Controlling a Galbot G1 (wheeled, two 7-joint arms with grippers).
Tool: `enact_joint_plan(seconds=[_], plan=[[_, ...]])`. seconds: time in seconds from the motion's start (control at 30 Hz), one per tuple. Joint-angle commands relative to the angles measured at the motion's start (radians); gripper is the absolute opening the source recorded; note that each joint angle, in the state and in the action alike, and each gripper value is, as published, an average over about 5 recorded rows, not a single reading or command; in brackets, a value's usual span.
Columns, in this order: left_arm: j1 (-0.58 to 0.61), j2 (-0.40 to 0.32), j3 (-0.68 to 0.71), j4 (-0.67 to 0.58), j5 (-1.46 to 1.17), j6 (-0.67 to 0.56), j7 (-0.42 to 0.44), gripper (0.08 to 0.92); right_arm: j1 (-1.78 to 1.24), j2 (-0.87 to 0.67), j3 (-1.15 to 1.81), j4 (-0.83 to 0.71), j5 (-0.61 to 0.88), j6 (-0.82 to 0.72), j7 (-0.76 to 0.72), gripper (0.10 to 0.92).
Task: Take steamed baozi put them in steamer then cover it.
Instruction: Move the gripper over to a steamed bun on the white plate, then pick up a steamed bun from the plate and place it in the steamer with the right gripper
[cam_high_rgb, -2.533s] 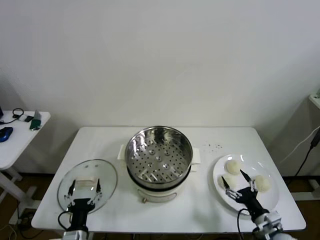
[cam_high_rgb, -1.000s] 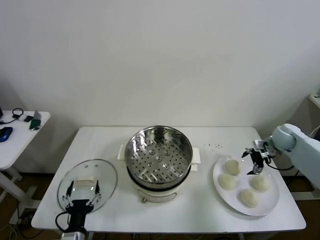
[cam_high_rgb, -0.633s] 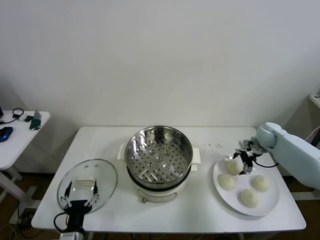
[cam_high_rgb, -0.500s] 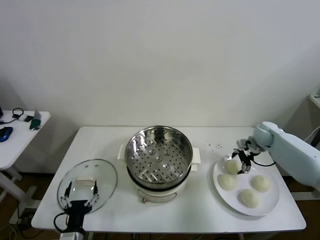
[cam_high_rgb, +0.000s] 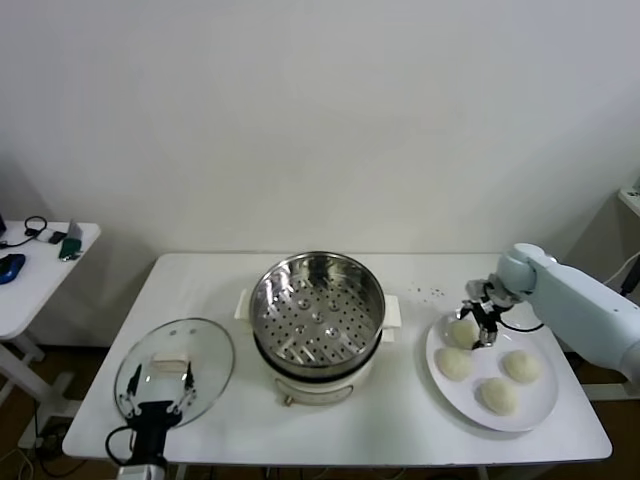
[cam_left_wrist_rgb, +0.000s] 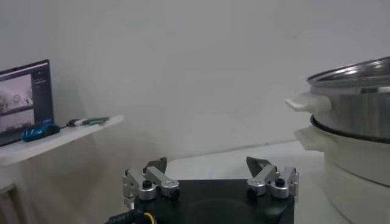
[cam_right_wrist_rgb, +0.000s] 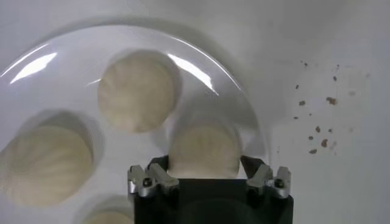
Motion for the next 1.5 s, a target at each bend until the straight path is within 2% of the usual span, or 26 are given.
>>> enact_joint_plan(seconds=[0.03,0.3,0.5,0.67,0.87,1.23,1.5], plan=[[0.001,0.001,-0.001,-0.001,-0.002,0.0,-0.001,0.823,0.008,0.01,-0.009,-0.006,-0.004,0.005,-0.001,0.74],[0.008,0.002,-0.005,-0.007,-0.012,0.001,-0.003,0.823,0.092,-0.012,-0.068,0.026,0.037,0.046,-0.011,0.738],[0.016,0.002,-0.007,-0.012,-0.015,0.001,-0.005,0.823,0.355,-0.003,-0.267,0.096,0.146,0.111,-0.041,0.738],[0.02,0.002,-0.007,-0.016,-0.017,0.002,-0.007,0.823,0.607,0.071,-0.451,0.147,0.238,0.175,-0.071,0.738],[0.021,0.004,-0.002,-0.022,-0.016,0.005,-0.007,0.823,0.786,0.203,-0.541,0.158,0.265,0.281,-0.11,0.74],[0.046,0.024,0.02,-0.026,-0.073,0.01,-0.002,0.823,0.795,0.447,-0.478,0.256,0.159,0.413,-0.13,0.755],[0.052,0.039,0.016,-0.028,-0.079,0.009,-0.005,0.823,0.68,0.548,-0.441,0.271,0.017,0.486,-0.13,0.755]])
